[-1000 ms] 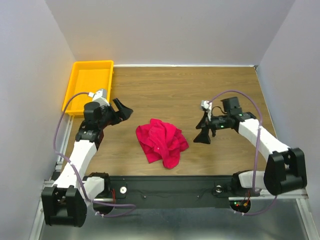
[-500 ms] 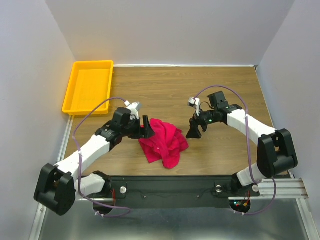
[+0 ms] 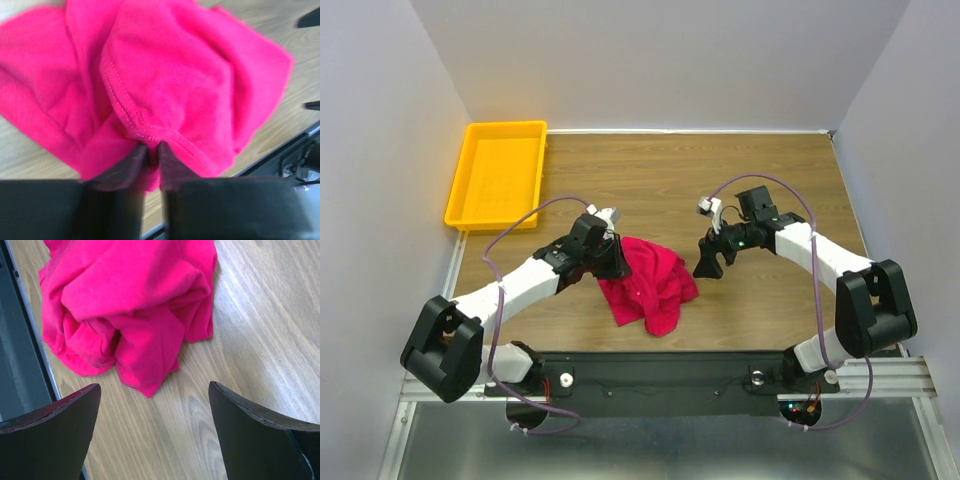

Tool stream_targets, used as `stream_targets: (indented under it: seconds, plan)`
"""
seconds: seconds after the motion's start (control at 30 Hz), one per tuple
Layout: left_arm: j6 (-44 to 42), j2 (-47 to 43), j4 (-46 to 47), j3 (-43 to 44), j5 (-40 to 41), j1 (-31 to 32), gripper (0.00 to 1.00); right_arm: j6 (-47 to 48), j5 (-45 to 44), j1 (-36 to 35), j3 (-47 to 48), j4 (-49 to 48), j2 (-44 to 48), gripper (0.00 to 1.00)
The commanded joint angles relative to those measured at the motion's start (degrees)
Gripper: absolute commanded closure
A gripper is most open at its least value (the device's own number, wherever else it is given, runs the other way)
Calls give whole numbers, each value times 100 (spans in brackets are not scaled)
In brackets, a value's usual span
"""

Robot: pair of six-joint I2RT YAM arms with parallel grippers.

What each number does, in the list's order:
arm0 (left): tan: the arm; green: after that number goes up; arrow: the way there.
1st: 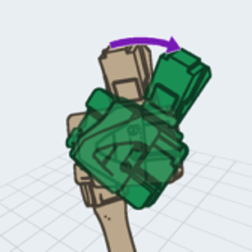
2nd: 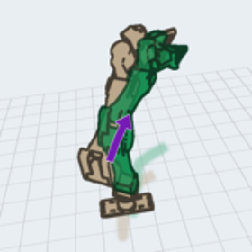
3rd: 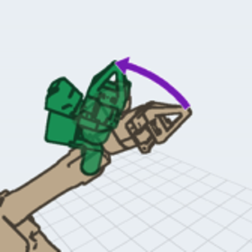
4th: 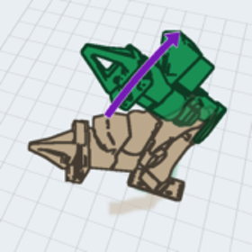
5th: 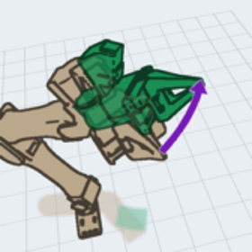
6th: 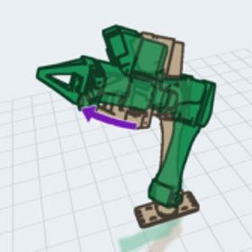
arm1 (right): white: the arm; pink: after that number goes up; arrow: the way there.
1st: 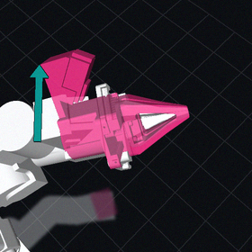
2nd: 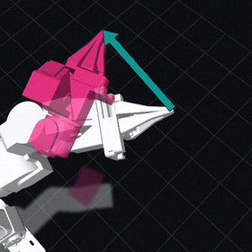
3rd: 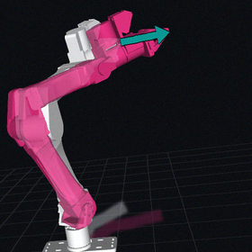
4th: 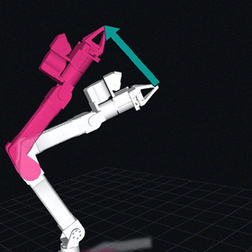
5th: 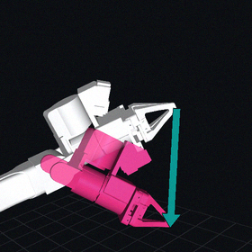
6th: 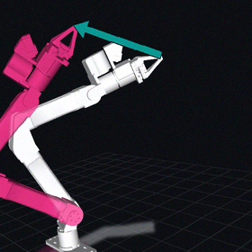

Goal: Fold and stack the t-shirts
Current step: Flatten the tshirt out

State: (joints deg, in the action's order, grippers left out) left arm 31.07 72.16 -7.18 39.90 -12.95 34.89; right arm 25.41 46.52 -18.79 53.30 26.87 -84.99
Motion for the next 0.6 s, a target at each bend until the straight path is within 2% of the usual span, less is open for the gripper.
stream_targets:
  seconds: [0.0, 0.03, 0.1, 0.47, 0.57]
  plan:
    - [22, -246, 244, 536, 196, 88, 84, -45, -55, -11, -65, -279, 272, 6]
    - [-13, -325, 226, 623, 196, 96, 94, -45, -56, -11, -74, -305, 264, 5]
    - [-109, -413, 182, 703, 188, 88, 99, -45, -21, -11, -92, -332, 255, 5]
    - [-426, -879, 103, 1046, -15, 88, 100, -317, 682, -11, -30, -613, -272, 6]
    - [-383, -853, 190, 1072, -119, 88, 100, -571, 945, -2, 40, -797, -614, 10]
